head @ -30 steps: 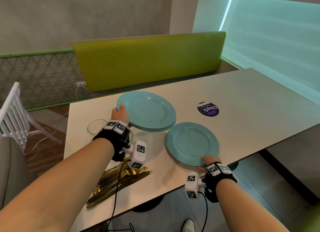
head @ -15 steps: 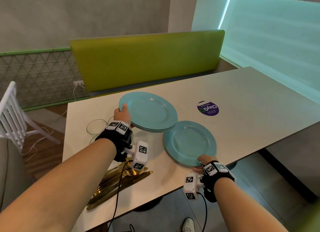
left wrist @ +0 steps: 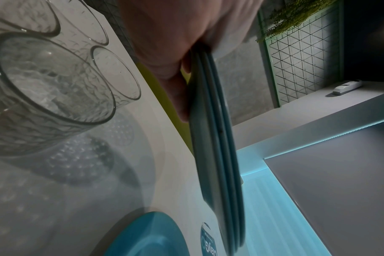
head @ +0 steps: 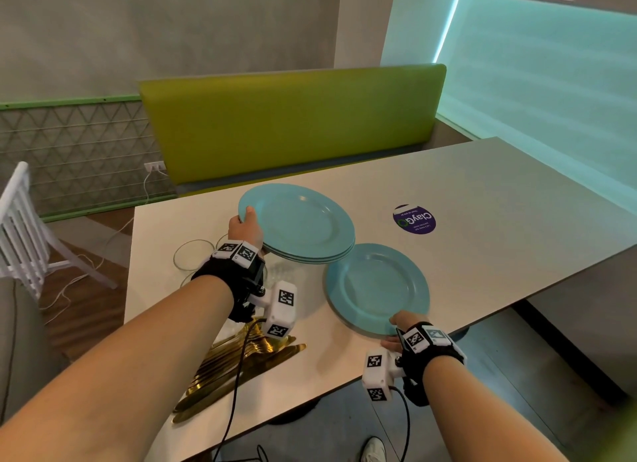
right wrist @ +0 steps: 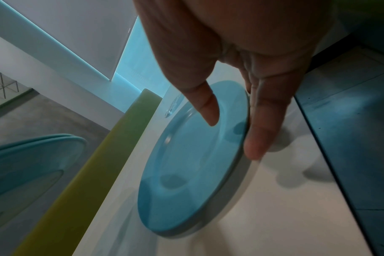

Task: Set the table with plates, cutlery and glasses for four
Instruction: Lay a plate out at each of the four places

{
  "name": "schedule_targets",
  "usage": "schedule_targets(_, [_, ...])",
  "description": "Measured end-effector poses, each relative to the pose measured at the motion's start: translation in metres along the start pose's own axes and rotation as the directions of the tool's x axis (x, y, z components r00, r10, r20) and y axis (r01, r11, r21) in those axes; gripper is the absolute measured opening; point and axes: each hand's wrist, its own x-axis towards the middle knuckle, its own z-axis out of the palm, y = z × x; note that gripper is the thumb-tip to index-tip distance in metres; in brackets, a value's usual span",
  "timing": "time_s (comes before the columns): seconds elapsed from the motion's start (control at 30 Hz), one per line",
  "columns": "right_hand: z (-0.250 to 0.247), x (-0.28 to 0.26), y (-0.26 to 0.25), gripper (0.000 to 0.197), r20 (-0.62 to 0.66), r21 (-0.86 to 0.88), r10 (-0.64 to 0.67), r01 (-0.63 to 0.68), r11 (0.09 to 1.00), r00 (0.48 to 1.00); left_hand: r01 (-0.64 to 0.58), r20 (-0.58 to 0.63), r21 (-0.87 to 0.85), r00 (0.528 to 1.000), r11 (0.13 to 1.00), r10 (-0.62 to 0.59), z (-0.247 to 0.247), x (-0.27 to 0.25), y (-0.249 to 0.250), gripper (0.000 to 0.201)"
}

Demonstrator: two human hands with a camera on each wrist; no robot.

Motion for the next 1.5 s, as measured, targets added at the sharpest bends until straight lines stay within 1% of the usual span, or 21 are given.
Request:
schedule_targets(0.1, [-0.002,0.006,-0.005,0.018,0.008,-0.092,-0.029,0.030,0.995,1.000,0.014,0.017,-0.013,1.000,1.000,-0.014,0.003,0.000,-0.001,0.048])
schedule_targets(0.17, [-0.004,0.007,-0.011,0.041,-0.076,-0.190,-0.025,0.010,0.982,0.997,0.022,0.044,-0.023,0.999,0.999,-0.021,0.006,-0.002,-0.002,0.047])
schedule_targets(0.2, [-0.006,0.001,-0.018,0.050,-0.136,-0.238,-0.034,0.001,0.971,0.990,0.024,0.059,-0.029,0.998,0.999,-0.022,0.009,-0.004,-0.002,0.046])
schedule_targets(0.23, [-0.009,-0.007,-0.026,0.053,-0.170,-0.277,-0.062,0.013,0.961,0.983,0.025,0.069,-0.025,0.997,0.999,-0.023,0.012,-0.006,0.000,0.047])
schedule_targets(0.3, [-0.015,-0.014,-0.044,0.057,-0.220,-0.222,-0.112,0.062,0.973,0.969,0.022,0.090,-0.009,0.996,1.000,-0.021,0.020,-0.012,0.002,0.049])
schedule_targets(0.37, [-0.023,-0.014,-0.062,0.061,-0.217,-0.161,-0.181,0.148,0.976,0.959,0.003,0.109,0.013,0.994,1.000,-0.004,0.031,-0.011,0.003,0.052])
schedule_targets(0.43, [-0.029,-0.008,-0.080,0.050,-0.156,-0.059,-0.280,0.274,0.960,0.947,-0.023,0.136,0.031,0.991,0.999,0.018,0.048,-0.001,-0.001,0.056])
schedule_targets(0.5, [-0.034,-0.012,-0.102,0.043,-0.106,0.073,-0.320,0.328,0.942,0.942,-0.030,0.174,0.042,0.984,0.999,0.022,0.065,-0.010,0.007,0.054])
schedule_targets(0.57, [-0.040,-0.017,-0.127,0.038,-0.053,0.149,-0.365,0.369,0.917,0.929,-0.029,0.209,0.025,0.978,0.999,0.023,0.083,-0.020,0.015,0.046])
schedule_targets(0.63, [-0.047,-0.014,-0.147,0.035,0.000,0.179,-0.413,0.406,0.896,0.911,-0.030,0.247,0.018,0.969,0.999,0.025,0.105,-0.026,0.019,0.043])
schedule_targets(0.7, [-0.057,-0.007,-0.165,0.031,0.023,0.187,-0.423,0.412,0.892,0.906,-0.029,0.277,0.014,0.961,0.999,0.024,0.128,-0.026,0.019,0.044])
schedule_targets(0.77, [-0.068,0.005,-0.178,0.019,-0.004,0.171,-0.433,0.427,0.888,0.901,-0.024,0.299,0.007,0.954,1.000,0.021,0.154,-0.027,0.019,0.040])
schedule_targets(0.8, [-0.074,0.011,-0.184,0.023,-0.025,0.162,-0.432,0.430,0.888,0.901,-0.028,0.301,0.010,0.953,1.000,0.024,0.166,-0.026,0.018,0.038])
schedule_targets(0.87, [-0.086,0.023,-0.194,0.044,-0.070,0.144,-0.424,0.429,0.892,0.903,-0.031,0.302,0.020,0.953,0.999,0.024,0.189,-0.024,0.013,0.038])
schedule_targets(0.9, [-0.093,0.030,-0.199,0.046,-0.083,0.129,-0.426,0.434,0.892,0.901,-0.021,0.301,0.024,0.953,0.999,0.013,0.200,-0.022,0.011,0.038])
schedule_targets(1.0, [-0.114,0.047,-0.211,0.035,-0.081,0.110,-0.420,0.427,0.898,0.904,-0.013,0.310,0.041,0.951,0.999,-0.001,0.229,-0.020,0.005,0.034])
schedule_targets(1.1, [-0.131,0.062,-0.220,0.028,-0.065,0.149,-0.405,0.410,0.900,0.912,0.014,0.269,0.050,0.963,0.999,-0.027,0.250,-0.023,0.001,0.044])
schedule_targets(1.23, [-0.149,0.077,-0.231,0.004,-0.033,0.206,-0.371,0.370,0.906,0.928,0.035,0.208,0.076,0.977,0.996,-0.050,0.273,-0.024,-0.006,0.061])
schedule_targets(1.33, [-0.158,0.086,-0.237,0.007,-0.029,0.237,-0.376,0.371,0.898,0.926,0.081,0.173,0.058,0.981,0.995,-0.090,0.287,-0.024,-0.009,0.065])
schedule_targets(1.43, [-0.164,0.095,-0.239,0.027,-0.039,0.263,-0.378,0.374,0.889,0.925,0.110,0.172,0.051,0.978,0.993,-0.117,0.296,-0.020,-0.015,0.064])
schedule_targets(1.5, [-0.168,0.100,-0.241,0.031,-0.029,0.276,-0.379,0.372,0.886,0.925,0.091,0.176,0.079,0.979,0.993,-0.104,0.299,-0.024,-0.013,0.062])
